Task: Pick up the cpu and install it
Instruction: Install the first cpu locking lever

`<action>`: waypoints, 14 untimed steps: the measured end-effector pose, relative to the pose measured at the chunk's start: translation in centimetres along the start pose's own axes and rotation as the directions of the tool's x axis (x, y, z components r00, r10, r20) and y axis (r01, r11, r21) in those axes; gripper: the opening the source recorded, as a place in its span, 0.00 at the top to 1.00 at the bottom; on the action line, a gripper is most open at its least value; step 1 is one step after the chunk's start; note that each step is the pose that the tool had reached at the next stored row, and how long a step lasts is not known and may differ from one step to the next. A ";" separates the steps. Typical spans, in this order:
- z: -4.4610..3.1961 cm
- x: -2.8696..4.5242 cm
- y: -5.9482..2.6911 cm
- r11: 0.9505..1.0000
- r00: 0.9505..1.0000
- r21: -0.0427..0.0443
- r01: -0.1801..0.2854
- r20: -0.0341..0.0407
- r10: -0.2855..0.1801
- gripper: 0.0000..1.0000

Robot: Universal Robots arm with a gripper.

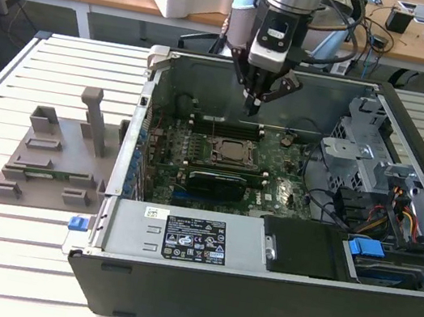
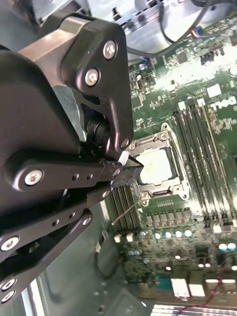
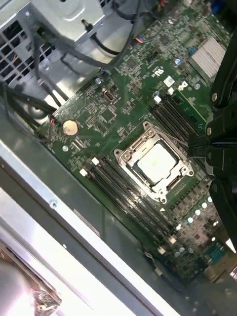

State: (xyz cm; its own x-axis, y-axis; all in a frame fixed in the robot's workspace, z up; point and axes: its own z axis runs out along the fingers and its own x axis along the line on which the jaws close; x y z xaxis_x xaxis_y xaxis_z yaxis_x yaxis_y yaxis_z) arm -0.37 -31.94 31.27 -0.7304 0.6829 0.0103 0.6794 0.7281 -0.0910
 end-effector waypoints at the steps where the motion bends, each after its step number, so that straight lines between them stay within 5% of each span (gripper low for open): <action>1: 0.00 0.00 0.00 1.000 1.000 0.000 0.019 0.002 -0.019 0.89; 5: 0.00 0.00 0.00 0.994 0.994 0.002 0.107 0.010 -0.107 0.89; 9: 0.00 0.00 0.00 0.977 0.977 0.004 0.212 0.019 -0.212 0.89; 10: 0.00 0.00 0.00 0.966 0.966 0.006 0.257 0.023 -0.257 0.89; 12: 0.00 0.00 0.00 0.956 0.956 0.007 0.293 0.026 -0.293 0.89; 14: 0.00 0.00 0.00 0.934 0.934 0.010 0.357 0.032 -0.357 0.89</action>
State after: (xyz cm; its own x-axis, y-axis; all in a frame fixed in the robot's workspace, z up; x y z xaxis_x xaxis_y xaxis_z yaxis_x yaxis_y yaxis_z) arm -0.37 -31.93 31.28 -0.9266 0.3759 0.0104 0.3735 0.9232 -0.0908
